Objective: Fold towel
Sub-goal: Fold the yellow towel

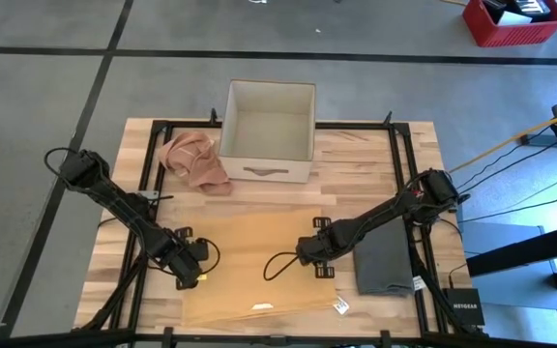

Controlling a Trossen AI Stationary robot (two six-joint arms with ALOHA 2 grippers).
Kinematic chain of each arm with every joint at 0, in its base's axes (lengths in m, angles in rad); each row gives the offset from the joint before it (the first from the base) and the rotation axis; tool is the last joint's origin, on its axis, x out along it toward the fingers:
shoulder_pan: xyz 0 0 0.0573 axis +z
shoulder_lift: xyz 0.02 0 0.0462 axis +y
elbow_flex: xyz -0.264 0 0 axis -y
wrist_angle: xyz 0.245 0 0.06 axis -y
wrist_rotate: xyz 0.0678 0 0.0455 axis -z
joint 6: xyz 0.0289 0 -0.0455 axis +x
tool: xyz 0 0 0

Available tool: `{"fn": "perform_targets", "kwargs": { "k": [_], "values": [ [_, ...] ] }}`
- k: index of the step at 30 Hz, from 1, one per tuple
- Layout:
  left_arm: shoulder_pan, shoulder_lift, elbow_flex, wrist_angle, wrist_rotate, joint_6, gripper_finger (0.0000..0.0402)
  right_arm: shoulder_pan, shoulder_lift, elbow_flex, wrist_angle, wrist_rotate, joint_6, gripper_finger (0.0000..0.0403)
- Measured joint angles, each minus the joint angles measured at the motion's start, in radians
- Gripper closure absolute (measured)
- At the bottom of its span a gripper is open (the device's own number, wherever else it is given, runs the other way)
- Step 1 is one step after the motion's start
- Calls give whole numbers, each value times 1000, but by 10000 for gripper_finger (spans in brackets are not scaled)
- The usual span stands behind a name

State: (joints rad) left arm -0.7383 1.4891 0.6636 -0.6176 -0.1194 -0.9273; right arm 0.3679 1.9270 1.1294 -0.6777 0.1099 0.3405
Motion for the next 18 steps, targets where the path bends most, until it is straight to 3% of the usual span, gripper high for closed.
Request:
{"fn": "perform_targets", "kwargs": {
  "k": [2, 7, 18],
  "values": [
    [0, 0, 1, -7, -11, -4, 392, 1, 0, 0, 0, 13, 0, 389],
    [0, 8, 71, -151, -54, -4, 397, 10, -35, -5, -19, 62, -4, 396],
    [-2, 5, 465, -653, -235, 15, 399, 47, -210, 152, -311, 248, 20, 398]
  ]
}}
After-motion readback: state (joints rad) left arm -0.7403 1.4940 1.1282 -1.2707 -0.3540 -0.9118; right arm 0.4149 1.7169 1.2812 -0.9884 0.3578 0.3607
